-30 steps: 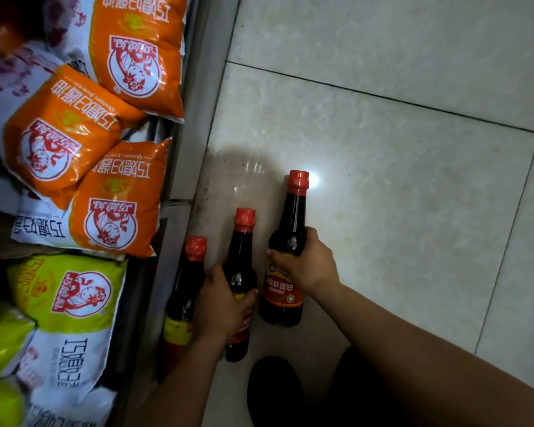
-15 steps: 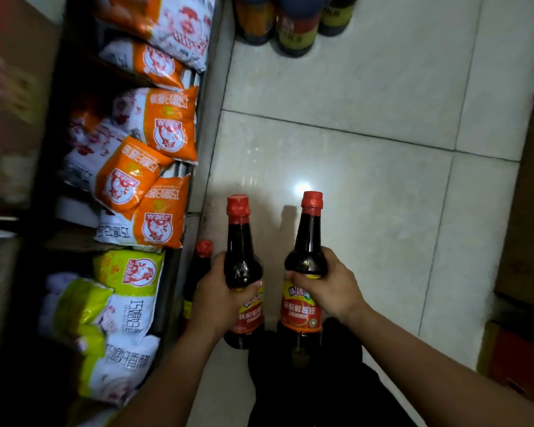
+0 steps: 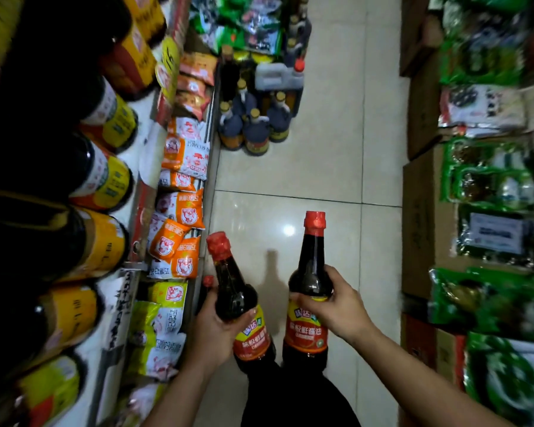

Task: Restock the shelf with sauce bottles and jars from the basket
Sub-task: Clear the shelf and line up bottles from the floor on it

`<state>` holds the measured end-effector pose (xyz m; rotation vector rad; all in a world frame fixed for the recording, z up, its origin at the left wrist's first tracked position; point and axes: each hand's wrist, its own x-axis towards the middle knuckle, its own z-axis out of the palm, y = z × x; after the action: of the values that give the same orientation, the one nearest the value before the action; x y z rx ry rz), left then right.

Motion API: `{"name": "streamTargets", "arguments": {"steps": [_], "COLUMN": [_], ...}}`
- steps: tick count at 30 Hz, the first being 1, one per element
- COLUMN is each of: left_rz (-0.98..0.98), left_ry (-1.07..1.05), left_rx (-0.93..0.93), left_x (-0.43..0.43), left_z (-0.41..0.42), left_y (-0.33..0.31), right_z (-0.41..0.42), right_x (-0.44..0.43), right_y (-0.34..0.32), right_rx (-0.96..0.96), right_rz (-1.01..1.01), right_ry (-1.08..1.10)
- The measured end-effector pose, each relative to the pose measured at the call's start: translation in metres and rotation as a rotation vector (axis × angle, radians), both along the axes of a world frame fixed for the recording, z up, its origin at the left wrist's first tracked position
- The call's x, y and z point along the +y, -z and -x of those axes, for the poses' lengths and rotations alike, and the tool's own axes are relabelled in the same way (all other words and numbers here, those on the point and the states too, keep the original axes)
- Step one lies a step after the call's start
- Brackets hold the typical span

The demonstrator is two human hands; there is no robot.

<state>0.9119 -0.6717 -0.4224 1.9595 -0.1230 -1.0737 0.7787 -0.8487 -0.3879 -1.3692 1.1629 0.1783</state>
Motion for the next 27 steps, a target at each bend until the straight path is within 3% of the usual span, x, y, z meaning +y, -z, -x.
{"name": "streamTargets", "arguments": {"steps": [12,27], "left_rz": [0.194,0.446], "left_ry": [0.007,0.007], "left_rx": [-0.032,-0.115], "left_x": [-0.014,0.022], "left_z": [0.021,0.033], "left_y": [-0.217,-0.365], "right_z": [0.041,0.066], "right_x": [-0.003,0.024], "right_y": [-0.234,-0.379], "right_rx": [-0.072,-0.292], "right_rz": [0.139,0.274], "right_ry": [-0.047,-0.139]}}
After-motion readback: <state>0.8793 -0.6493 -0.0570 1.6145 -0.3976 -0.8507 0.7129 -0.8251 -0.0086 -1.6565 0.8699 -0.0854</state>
